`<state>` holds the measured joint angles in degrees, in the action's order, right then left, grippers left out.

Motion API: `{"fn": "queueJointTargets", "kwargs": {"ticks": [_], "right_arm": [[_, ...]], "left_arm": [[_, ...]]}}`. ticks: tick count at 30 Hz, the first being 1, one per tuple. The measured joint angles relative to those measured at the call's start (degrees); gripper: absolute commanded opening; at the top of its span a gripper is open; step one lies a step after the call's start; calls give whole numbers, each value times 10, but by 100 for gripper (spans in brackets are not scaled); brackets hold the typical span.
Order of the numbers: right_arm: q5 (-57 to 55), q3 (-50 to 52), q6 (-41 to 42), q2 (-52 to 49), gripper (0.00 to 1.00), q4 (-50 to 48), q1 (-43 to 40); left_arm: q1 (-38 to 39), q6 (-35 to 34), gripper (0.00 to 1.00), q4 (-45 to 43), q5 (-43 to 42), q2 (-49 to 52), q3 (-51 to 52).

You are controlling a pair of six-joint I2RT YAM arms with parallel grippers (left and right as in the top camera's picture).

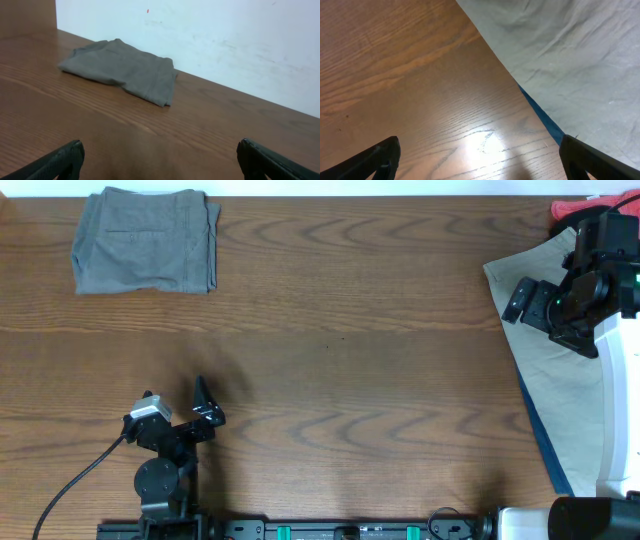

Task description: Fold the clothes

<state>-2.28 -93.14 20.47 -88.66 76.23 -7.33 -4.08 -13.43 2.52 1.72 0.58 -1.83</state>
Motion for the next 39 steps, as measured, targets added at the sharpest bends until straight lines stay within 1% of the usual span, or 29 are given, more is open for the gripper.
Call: {"fn": "queueJointTargets", "kwargs": {"ticks": [3, 8, 14, 39], "right_arm": [[0, 0, 0, 0, 99, 0, 0], [0, 0, 0, 0, 99, 0, 0], [0, 0, 0, 0, 99, 0, 0], [0, 0, 0, 0, 99, 0, 0]], "left_arm": [[0, 5, 98, 0, 0, 0, 0], [0, 46, 98, 0, 0, 0, 0], [0, 72, 98, 0, 0, 0, 0], [0, 78, 98, 0, 0, 0, 0]]}}
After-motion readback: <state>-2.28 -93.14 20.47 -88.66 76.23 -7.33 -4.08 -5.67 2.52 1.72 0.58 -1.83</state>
